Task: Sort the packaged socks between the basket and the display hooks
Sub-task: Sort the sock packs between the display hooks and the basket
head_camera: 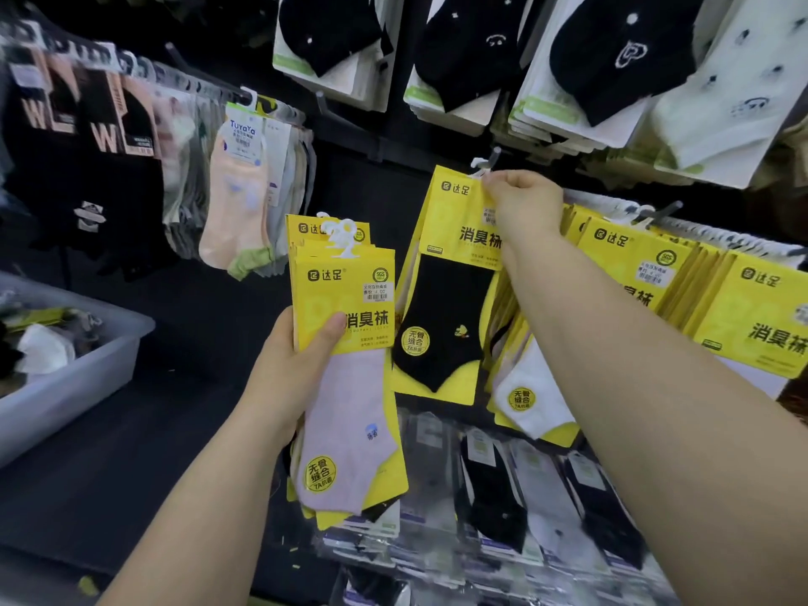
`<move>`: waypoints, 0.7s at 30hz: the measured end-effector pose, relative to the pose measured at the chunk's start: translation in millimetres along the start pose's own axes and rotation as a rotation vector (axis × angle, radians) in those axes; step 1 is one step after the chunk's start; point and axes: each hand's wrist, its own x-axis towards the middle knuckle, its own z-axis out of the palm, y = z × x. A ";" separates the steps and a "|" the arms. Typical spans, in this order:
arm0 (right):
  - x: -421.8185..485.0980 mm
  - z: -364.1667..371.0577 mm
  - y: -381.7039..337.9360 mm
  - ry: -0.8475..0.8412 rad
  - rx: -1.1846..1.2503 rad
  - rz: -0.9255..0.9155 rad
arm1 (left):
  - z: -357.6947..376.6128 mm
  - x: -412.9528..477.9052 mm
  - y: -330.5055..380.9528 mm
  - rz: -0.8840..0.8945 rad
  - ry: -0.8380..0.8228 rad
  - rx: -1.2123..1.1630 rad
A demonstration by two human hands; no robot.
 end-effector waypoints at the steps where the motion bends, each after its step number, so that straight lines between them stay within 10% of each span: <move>1: -1.9 -1.1 1.3 0.015 0.009 0.007 | -1.3 -0.1 0.6 0.005 0.010 0.012; 13: -91.2 0.0 31.0 -0.064 -0.319 -0.399 | -6.9 0.3 10.9 0.114 0.106 0.125; 17: -111.7 16.5 34.0 -0.424 -0.127 -0.151 | 2.8 -5.7 12.2 0.084 -0.022 -0.049; 21: -107.3 14.6 39.0 -0.431 0.035 -0.039 | 7.8 -7.4 9.5 0.048 -0.094 -0.146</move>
